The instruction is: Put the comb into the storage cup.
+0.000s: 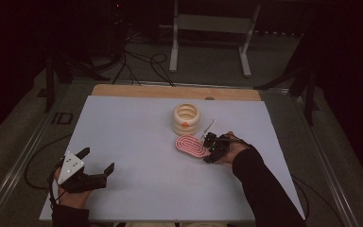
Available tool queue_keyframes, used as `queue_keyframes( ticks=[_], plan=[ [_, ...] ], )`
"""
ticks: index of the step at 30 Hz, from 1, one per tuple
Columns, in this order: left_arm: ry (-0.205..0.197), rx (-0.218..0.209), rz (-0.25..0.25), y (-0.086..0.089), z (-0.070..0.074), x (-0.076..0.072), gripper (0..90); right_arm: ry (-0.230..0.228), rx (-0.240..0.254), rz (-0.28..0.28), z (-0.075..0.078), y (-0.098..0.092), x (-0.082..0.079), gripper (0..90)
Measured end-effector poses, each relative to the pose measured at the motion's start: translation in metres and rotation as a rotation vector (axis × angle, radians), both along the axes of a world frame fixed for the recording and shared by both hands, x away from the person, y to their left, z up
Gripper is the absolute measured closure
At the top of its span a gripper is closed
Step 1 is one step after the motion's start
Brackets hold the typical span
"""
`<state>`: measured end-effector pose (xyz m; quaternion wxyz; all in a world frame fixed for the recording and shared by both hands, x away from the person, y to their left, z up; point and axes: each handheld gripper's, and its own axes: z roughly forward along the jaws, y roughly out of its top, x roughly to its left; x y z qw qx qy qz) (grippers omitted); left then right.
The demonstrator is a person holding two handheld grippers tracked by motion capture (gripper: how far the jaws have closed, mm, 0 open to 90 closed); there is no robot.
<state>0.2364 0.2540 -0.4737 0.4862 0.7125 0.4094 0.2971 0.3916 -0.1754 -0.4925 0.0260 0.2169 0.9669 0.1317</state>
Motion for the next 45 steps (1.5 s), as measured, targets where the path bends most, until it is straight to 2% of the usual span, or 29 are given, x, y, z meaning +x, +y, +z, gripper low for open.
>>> queue_keyframes(
  ticks=[4,11,13,20,25,28,29,30,31,33,34,35,40,41,42,43,44,45],
  plan=[
    [0.001,0.003,-0.001,-0.001,0.000,0.000,0.4,0.005,-0.003,-0.006,0.000,0.000,0.000,65.5],
    [0.005,0.003,-0.001,-0.001,-0.001,0.000,0.4,0.009,-0.017,-0.023,0.001,0.003,-0.003,67.1],
    [0.004,0.004,-0.002,-0.001,-0.001,0.000,0.4,0.004,-0.037,-0.021,0.002,0.005,-0.005,68.2],
    [0.004,-0.001,0.002,0.000,-0.001,0.000,0.4,0.016,-0.045,-0.009,0.003,0.005,-0.012,70.1],
    [0.007,0.002,-0.002,-0.002,-0.001,0.000,0.4,0.006,-0.022,-0.013,0.003,0.005,-0.019,70.6],
    [0.010,0.003,-0.004,-0.002,-0.002,0.000,0.4,0.011,0.024,-0.018,0.004,0.003,-0.020,70.8],
    [0.010,0.003,-0.004,-0.002,-0.002,0.000,0.4,0.011,0.024,-0.018,0.004,0.003,-0.020,70.8],
    [0.014,0.002,-0.006,-0.003,-0.002,0.001,0.4,0.002,0.067,-0.021,0.004,0.001,-0.021,71.0],
    [0.020,0.009,-0.010,-0.004,-0.003,0.001,0.4,0.009,0.081,-0.034,0.005,0.001,-0.022,71.0],
    [0.020,0.010,-0.011,-0.005,-0.003,0.001,0.4,0.001,0.092,-0.022,0.005,-0.001,-0.022,71.1],
    [0.021,0.012,-0.016,-0.005,-0.003,0.001,0.4,0.007,0.114,-0.037,0.005,-0.001,-0.023,71.2],
    [0.023,0.010,-0.017,-0.006,-0.003,0.001,0.4,0.029,0.157,-0.050,0.007,-0.002,-0.023,71.3],
    [0.046,0.016,-0.032,-0.012,-0.006,0.003,0.4,0.019,0.254,-0.082,0.015,-0.007,-0.025,71.4],
    [0.061,0.025,-0.046,-0.019,-0.007,0.004,0.4,0.017,0.281,-0.084,0.016,-0.009,-0.026,71.4],
    [0.061,0.025,-0.046,-0.019,-0.007,0.004,0.4,0.017,0.281,-0.084,0.016,-0.009,-0.026,71.4],
    [0.069,0.019,-0.063,-0.025,-0.008,0.006,0.4,0.022,0.310,-0.096,0.018,-0.010,-0.026,71.5],
    [0.069,0.019,-0.063,-0.025,-0.008,0.006,0.4,0.022,0.310,-0.096,0.018,-0.010,-0.026,71.5],
    [0.069,0.019,-0.063,-0.025,-0.008,0.006,0.4,0.018,0.349,-0.105,0.021,-0.010,-0.028,71.5]
  ],
)
